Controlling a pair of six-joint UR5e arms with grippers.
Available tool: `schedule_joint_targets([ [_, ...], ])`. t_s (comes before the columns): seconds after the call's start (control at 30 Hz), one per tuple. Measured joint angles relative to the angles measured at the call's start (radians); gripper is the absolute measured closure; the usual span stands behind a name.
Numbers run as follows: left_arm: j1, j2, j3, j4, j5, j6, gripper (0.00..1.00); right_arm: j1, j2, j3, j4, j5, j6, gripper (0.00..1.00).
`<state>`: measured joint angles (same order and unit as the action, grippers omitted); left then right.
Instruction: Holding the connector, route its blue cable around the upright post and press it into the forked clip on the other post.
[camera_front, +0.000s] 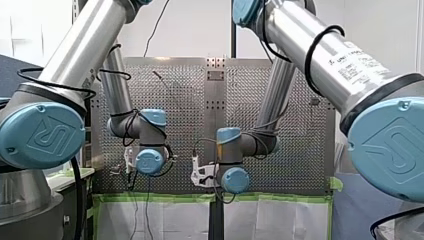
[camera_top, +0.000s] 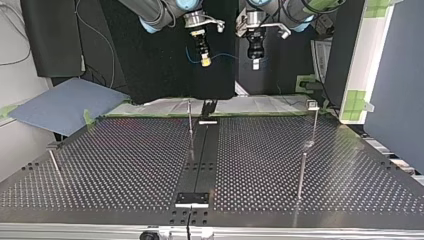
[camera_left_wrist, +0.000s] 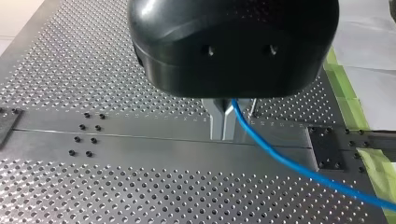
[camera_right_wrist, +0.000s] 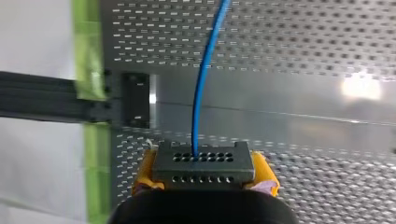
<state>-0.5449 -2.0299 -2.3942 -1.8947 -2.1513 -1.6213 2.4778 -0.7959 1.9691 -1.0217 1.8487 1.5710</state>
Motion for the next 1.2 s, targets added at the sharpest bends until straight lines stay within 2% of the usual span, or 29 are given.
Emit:
schedule_joint_targets([
  [0.17,-0.002,-0.002,-0.002,-0.001,-0.001,0.002,1.0,-0.001,0.027,0.001,0.001,0.001,-0.001,1.0],
  [0.23,-0.011,-0.011,-0.011,-0.011,-0.011,0.009,1.0,-0.009,0.027,0.006,0.009,0.009,-0.001,1.0],
  [0.3,-0.027,-0.015,-0.028,-0.024,-0.028,0.014,1.0,-0.019,0.019,0.007,0.025,0.025,0.008,1.0],
  [0.43,-0.042,0.009,-0.048,-0.046,-0.069,0.004,1.0,-0.032,-0.012,0.007,0.059,0.059,0.037,1.0],
  [0.57,-0.041,0.049,-0.054,-0.082,-0.112,-0.03,1.0,-0.043,-0.051,0.007,0.099,0.094,0.075,1.0],
  [0.67,-0.04,0.078,-0.054,-0.11,-0.136,-0.057,1.0,-0.052,-0.082,0.006,0.129,0.102,0.099,1.0],
  [0.73,-0.039,0.099,-0.054,-0.13,-0.135,-0.078,1.0,-0.058,-0.101,0.006,0.14,0.095,0.106,1.0],
  [0.9,-0.037,0.149,-0.05,-0.181,-0.13,-0.101,1.0,-0.075,-0.157,0.003,0.15,0.049,0.12,1.0],
  [1.03,-0.033,0.19,-0.036,-0.221,-0.144,-0.104,1.0,-0.084,-0.196,-0.011,0.166,0.011,0.123,1.0],
  [1.2,-0.03,0.238,-0.018,-0.27,-0.17,-0.11,1.0,-0.091,-0.251,-0.057,0.216,-0.021,0.125,1.0],
])
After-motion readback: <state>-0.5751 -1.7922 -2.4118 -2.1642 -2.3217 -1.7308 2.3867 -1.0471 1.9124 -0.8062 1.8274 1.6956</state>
